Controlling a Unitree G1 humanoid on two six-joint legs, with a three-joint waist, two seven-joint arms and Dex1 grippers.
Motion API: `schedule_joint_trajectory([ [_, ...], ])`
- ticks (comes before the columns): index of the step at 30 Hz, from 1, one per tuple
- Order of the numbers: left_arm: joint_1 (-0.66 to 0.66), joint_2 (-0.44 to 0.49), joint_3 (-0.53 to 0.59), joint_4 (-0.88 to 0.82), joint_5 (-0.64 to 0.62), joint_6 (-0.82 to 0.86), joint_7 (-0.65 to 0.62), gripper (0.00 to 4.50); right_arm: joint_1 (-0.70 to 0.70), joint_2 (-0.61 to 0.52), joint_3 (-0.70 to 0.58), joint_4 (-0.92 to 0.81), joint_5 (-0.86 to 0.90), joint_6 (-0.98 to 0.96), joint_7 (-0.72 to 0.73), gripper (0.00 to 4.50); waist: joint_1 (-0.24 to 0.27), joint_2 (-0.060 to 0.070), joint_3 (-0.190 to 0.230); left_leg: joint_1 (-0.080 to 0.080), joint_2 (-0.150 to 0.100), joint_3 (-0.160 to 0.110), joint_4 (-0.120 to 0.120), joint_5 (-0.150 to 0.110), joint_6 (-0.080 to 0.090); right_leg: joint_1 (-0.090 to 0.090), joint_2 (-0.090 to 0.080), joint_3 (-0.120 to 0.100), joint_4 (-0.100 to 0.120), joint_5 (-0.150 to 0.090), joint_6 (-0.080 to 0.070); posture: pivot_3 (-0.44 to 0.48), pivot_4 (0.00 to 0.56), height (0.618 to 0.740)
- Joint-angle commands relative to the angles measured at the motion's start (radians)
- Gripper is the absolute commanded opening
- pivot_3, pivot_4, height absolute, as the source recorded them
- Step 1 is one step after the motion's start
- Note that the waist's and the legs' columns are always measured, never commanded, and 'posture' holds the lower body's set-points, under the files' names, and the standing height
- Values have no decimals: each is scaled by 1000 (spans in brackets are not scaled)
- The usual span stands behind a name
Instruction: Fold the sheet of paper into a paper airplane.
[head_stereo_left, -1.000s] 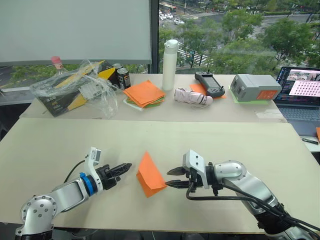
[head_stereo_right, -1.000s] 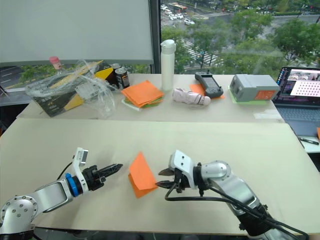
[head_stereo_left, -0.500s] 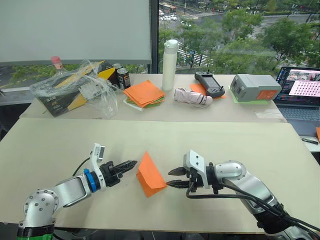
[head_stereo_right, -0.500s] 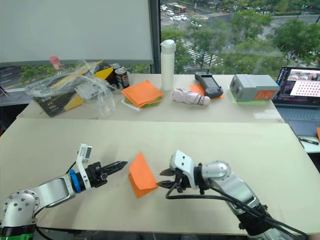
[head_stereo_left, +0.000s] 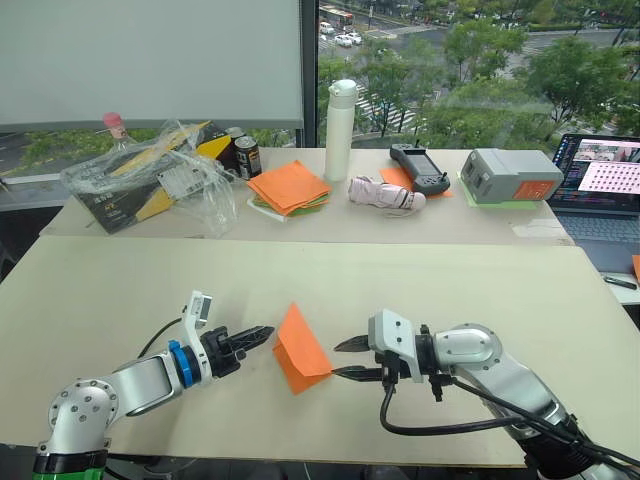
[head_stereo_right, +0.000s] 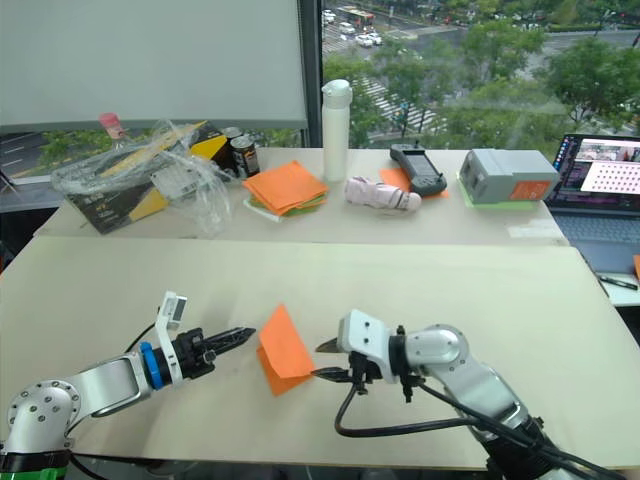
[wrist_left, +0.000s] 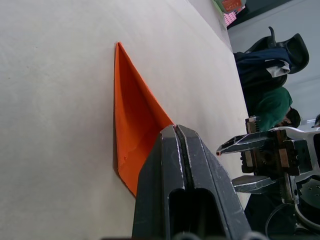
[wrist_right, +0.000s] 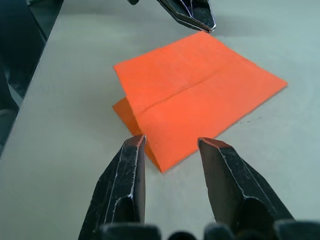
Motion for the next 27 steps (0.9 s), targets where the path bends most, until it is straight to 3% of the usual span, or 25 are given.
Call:
schedule_joint_trajectory([
  [1, -8, 14, 3, -5, -2, 2, -5, 0, 3, 14, 17, -7, -34, -70, -8, 1871, -1, 0, 0, 0, 0, 0, 0, 0, 0, 0, 0, 0, 0, 0, 0, 0, 150, 740],
  [27, -13, 58, 10, -2, -36, 21, 17, 0, 14, 86, 74, 17, -128, -123, -44, 1871, -1, 0, 0, 1, 0, 0, 1, 0, 0, 0, 0, 0, 1, 0, 0, 0, 150, 740],
])
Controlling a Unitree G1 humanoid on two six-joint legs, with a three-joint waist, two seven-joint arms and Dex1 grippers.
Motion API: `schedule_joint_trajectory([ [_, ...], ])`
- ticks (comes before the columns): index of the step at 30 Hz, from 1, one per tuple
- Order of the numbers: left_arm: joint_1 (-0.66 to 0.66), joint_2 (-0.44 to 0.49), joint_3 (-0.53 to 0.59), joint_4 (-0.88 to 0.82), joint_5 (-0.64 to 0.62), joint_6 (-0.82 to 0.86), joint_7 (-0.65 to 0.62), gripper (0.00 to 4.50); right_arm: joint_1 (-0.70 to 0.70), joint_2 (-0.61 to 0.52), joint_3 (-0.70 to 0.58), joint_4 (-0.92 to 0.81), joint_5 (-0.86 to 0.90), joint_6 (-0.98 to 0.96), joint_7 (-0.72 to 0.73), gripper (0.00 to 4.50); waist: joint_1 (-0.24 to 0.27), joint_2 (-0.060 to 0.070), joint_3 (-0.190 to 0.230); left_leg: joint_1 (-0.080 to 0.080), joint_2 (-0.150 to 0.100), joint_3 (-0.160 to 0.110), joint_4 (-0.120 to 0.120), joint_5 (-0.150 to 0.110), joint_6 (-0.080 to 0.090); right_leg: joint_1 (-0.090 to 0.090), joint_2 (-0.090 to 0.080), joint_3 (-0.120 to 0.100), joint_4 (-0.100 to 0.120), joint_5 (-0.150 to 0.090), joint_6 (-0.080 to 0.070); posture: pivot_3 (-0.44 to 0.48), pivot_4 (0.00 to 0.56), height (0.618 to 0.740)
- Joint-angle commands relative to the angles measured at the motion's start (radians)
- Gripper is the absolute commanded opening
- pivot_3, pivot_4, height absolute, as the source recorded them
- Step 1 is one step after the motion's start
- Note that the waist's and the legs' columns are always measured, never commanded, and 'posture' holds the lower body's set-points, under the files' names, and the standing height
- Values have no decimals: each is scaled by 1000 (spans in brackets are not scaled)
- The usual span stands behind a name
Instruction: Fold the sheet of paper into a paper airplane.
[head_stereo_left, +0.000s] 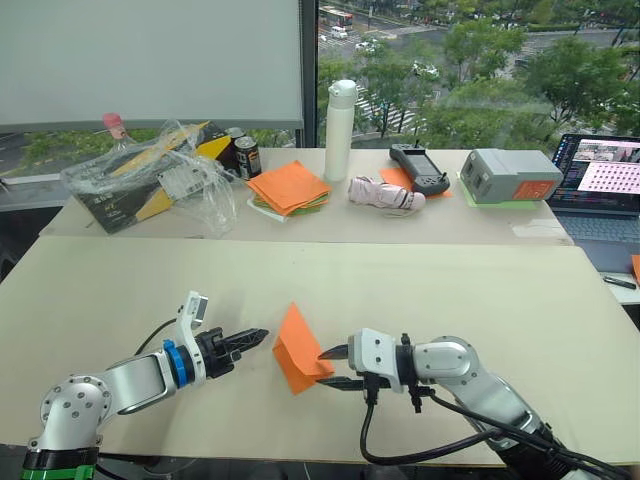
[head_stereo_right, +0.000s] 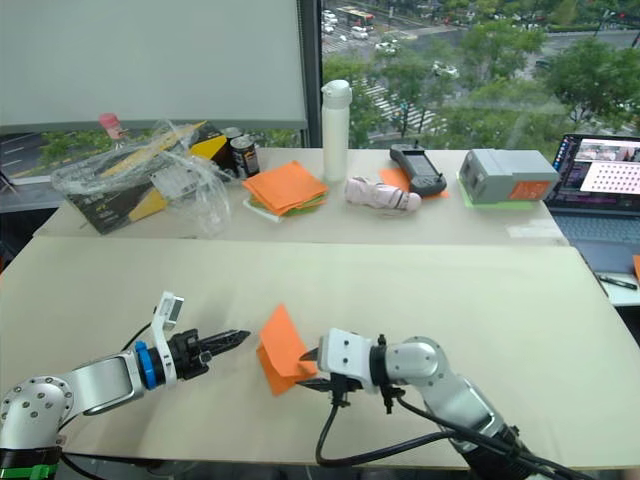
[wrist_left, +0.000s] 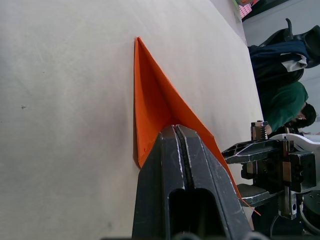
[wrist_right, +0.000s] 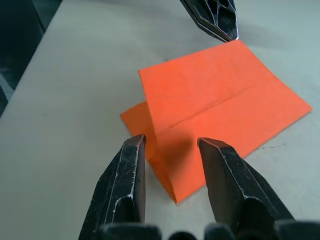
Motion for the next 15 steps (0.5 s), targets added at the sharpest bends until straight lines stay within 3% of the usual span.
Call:
schedule_joint_trajectory([
  [1, -7, 11, 12, -22, -29, 3, 1, 0, -7, 6, -9, -14, -6, -38, -9, 1871, 0, 0, 0, 0, 0, 0, 0, 0, 0, 0, 0, 0, 0, 0, 0, 0, 150, 740],
  [15, -19, -8, -6, -21, -5, -5, -4, 0, -10, -12, -67, 43, -62, -112, -67, 1871, 0, 0, 0, 0, 0, 0, 0, 0, 0, 0, 0, 0, 1, 0, 0, 0, 150, 740],
])
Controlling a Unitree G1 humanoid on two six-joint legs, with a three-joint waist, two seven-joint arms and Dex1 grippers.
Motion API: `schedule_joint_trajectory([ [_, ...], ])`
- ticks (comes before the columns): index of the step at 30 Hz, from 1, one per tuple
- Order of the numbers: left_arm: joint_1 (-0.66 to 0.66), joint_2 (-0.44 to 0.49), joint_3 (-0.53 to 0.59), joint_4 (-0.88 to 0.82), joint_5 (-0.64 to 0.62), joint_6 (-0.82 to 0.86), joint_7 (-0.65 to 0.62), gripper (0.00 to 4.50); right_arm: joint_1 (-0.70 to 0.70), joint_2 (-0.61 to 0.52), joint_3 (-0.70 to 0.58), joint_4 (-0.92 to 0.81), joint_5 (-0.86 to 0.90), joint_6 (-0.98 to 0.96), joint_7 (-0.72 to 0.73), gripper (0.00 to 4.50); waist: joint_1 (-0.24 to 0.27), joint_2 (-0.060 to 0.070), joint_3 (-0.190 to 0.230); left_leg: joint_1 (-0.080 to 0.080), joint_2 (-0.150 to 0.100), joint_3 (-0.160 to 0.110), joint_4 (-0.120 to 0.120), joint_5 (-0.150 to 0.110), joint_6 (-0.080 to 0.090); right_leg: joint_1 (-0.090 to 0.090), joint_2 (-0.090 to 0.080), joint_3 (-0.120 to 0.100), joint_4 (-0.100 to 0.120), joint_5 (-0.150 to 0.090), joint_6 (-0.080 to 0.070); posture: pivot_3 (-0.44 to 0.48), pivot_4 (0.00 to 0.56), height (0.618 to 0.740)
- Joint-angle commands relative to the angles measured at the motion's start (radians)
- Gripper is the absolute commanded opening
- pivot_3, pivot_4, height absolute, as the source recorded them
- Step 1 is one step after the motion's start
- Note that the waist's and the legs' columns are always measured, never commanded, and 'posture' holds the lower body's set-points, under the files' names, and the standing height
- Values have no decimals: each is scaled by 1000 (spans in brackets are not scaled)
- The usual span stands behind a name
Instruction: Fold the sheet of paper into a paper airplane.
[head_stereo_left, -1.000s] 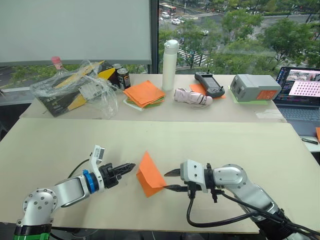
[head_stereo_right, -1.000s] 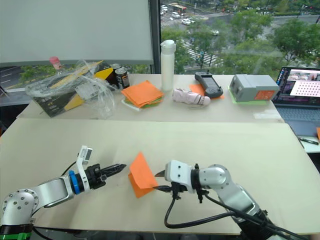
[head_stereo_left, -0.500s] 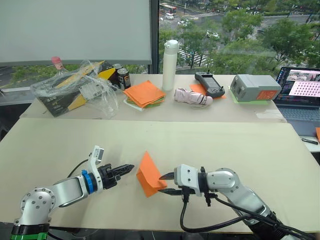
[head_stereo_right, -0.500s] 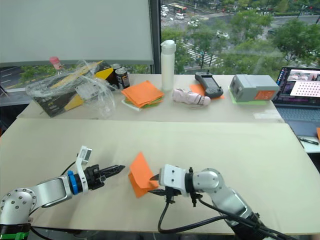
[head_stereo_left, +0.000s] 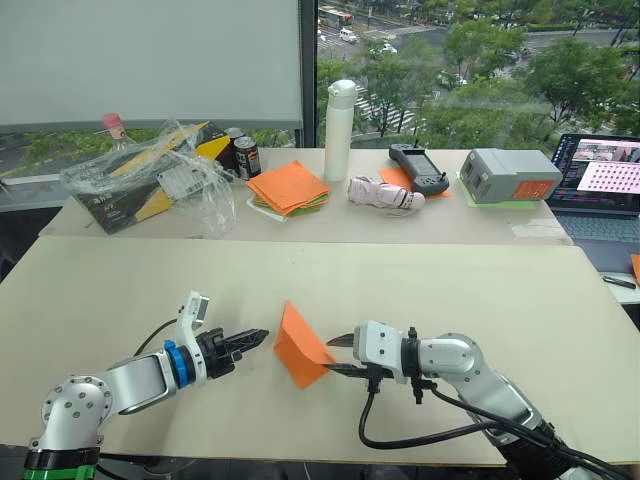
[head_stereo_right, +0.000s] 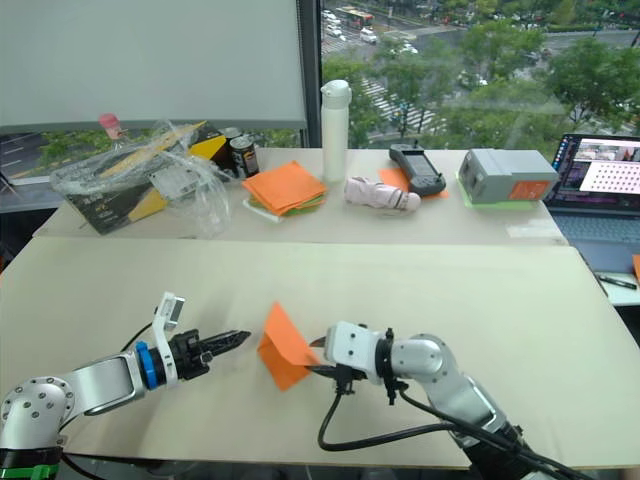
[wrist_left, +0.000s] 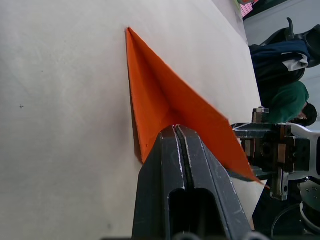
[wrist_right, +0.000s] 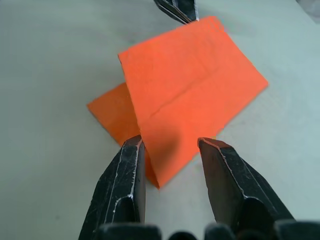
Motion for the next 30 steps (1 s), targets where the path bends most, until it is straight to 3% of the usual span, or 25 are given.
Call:
schedule_joint_trajectory([
  [1, -19, -3, -1, -19, -8, -5, -6, 0, -8, -11, -21, -3, -19, -57, -13, 1871, 0, 0, 0, 0, 0, 0, 0, 0, 0, 0, 0, 0, 0, 0, 0, 0, 150, 740],
  [25, -18, 0, 1, -16, 1, -7, -14, 0, -20, 41, 0, 110, -185, -204, -147, 1871, -1, 0, 0, 1, 0, 0, 1, 1, -2, 0, 0, 0, 2, 0, 0, 0, 150, 740],
  [26, -18, 0, 1, -16, 1, -7, -14, 0, -22, 40, 3, 117, -193, -215, -149, 1340, -1, 0, 0, 1, 0, 0, 1, 1, -2, 0, 0, 0, 2, 0, 0, 0, 150, 740],
  [30, -18, -1, -1, -16, 4, -8, -16, 0, -25, 44, 4, 136, -218, -248, -161, 30, -1, 0, 0, 1, 0, 0, 1, 1, -2, 0, 0, 0, 3, 0, 0, 0, 150, 740],
])
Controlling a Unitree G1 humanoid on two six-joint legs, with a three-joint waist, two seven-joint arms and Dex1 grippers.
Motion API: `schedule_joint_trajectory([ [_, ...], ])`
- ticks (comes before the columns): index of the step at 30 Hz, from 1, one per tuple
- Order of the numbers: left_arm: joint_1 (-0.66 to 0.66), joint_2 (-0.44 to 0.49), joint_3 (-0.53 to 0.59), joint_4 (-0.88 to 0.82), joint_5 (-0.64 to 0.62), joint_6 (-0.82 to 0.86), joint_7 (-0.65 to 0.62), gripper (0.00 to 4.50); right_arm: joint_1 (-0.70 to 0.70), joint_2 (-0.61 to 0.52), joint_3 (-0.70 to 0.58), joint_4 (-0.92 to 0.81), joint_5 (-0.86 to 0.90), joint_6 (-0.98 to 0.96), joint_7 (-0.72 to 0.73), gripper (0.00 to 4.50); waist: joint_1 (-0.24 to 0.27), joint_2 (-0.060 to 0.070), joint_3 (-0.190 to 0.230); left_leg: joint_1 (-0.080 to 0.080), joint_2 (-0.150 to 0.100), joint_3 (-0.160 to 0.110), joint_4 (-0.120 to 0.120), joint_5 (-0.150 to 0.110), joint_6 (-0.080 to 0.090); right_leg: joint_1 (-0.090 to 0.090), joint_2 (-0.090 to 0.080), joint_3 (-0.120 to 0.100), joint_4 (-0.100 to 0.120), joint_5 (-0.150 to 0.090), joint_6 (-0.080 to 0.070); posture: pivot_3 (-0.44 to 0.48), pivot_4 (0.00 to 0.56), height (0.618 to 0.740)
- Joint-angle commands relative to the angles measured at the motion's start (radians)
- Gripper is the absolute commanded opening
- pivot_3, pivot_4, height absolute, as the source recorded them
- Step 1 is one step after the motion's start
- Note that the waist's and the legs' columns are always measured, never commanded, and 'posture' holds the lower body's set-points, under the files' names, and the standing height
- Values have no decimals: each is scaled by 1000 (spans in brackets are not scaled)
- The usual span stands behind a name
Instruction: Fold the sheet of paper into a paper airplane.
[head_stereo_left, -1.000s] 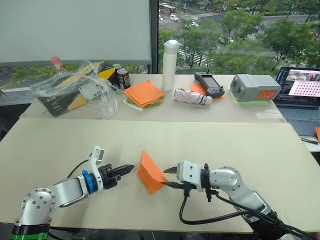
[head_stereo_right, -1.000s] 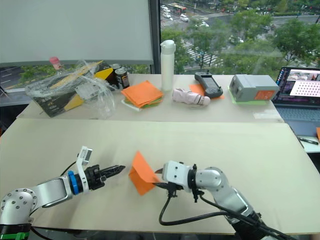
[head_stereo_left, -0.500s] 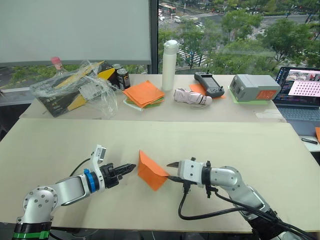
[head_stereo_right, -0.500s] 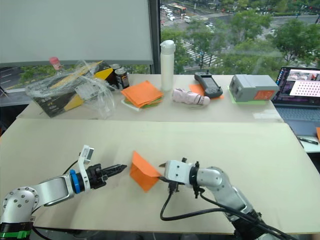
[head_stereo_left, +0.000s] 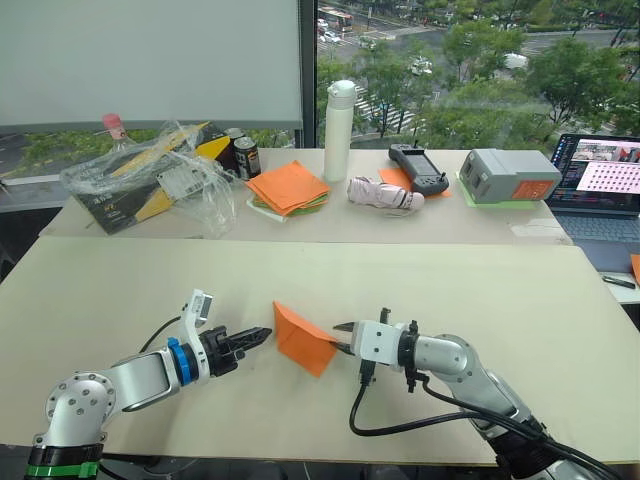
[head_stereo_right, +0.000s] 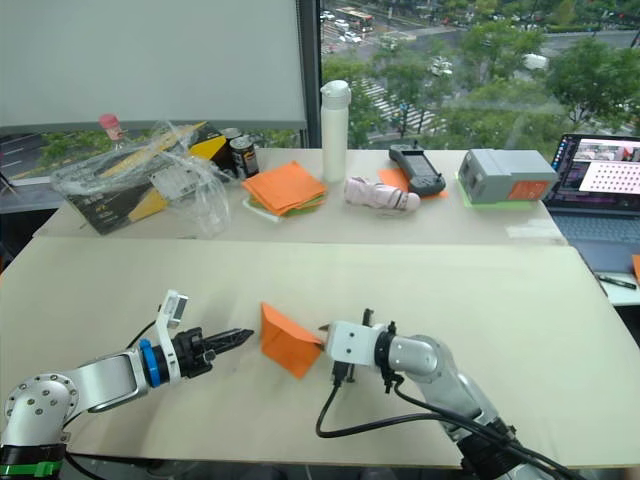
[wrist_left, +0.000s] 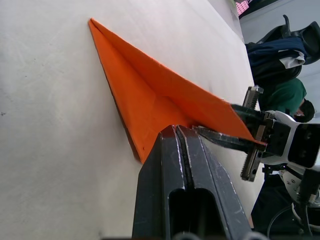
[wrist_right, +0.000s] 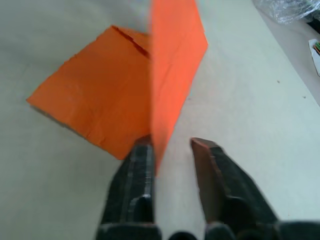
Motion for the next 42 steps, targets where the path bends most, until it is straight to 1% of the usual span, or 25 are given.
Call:
schedule_joint_trajectory([
  [1, -2, 0, 9, -16, 2, -7, -13, 0, -11, 4, 1, -6, -20, -53, -18, 30, 0, 0, 0, 0, 0, 0, 0, 0, 0, 0, 0, 0, 0, 0, 0, 0, 150, 740],
  [5, -2, 0, 8, -17, 3, -7, -14, 0, -15, 4, -5, 7, -37, -87, -29, 30, 0, 0, 0, 0, 0, 0, 0, 0, 0, 0, 0, 0, 1, 0, 0, 0, 150, 740],
  [11, -2, -3, 9, -16, 6, -7, -15, 0, -44, -23, -33, 58, -30, -193, -33, 30, 0, 0, 0, 1, 0, 0, 0, 1, -1, 0, 0, 0, 1, 0, 0, 0, 150, 740],
  [15, 0, -7, 10, -17, 7, -8, -16, 0, -89, -59, -44, 127, 10, -297, 12, 30, -1, 0, 0, 1, 0, 1, 0, 1, -1, 0, 0, 0, 2, 0, 0, 0, 150, 740],
  [21, 10, -5, 17, -24, -2, -7, -17, 0, -130, -95, -11, 237, -23, -460, 40, 30, -2, 0, 0, 1, 0, 1, 0, 1, -1, 0, 0, 1, 2, 0, 0, 0, 150, 740],
  [27, 0, -2, 21, -24, 0, -12, -26, 0, -142, -81, 17, 289, -41, -542, 46, 30, -2, 0, 0, 1, 0, 1, 0, 2, -4, 0, 0, 1, 2, 0, 0, 0, 150, 740],
  [29, -20, 6, 21, -21, -3, -9, -36, 0, -147, -72, 26, 302, -43, -561, 48, 30, -3, 0, 0, 1, 0, 1, 0, 3, -5, 0, 0, 1, 2, 0, 0, 0, 150, 740],
  [30, -32, 11, 22, -19, -6, -7, -42, 0, -151, -68, 29, 311, -47, -569, 47, 30, -2, 0, 0, 1, 0, 1, 0, 5, -8, 1, 0, 1, 2, 0, 0, 0, 150, 740],
  [34, -80, 27, 22, -1, -1, -1, -62, 0, -176, -54, 34, 351, -59, -602, 40, 30, -2, 0, 0, 2, 0, 1, 1, 5, -8, 1, 0, 1, 3, 0, 0, 0, 150, 740],
  [38, -109, 40, 5, 15, 33, 7, -98, 0, -192, -48, 35, 379, -65, -622, 36, 30, -3, 0, 0, 2, 0, 1, 1, 5, -9, 1, 0, 0, 3, 0, 0, 0, 150, 740],
  [42, -135, 52, -51, 31, 135, 13, -171, 0, -188, -42, 35, 373, -60, -620, 39, 30, -3, 0, 0, 2, 0, 1, 1, 5, -9, 1, 0, 0, 3, 0, 0, 0, 150, 740],
])
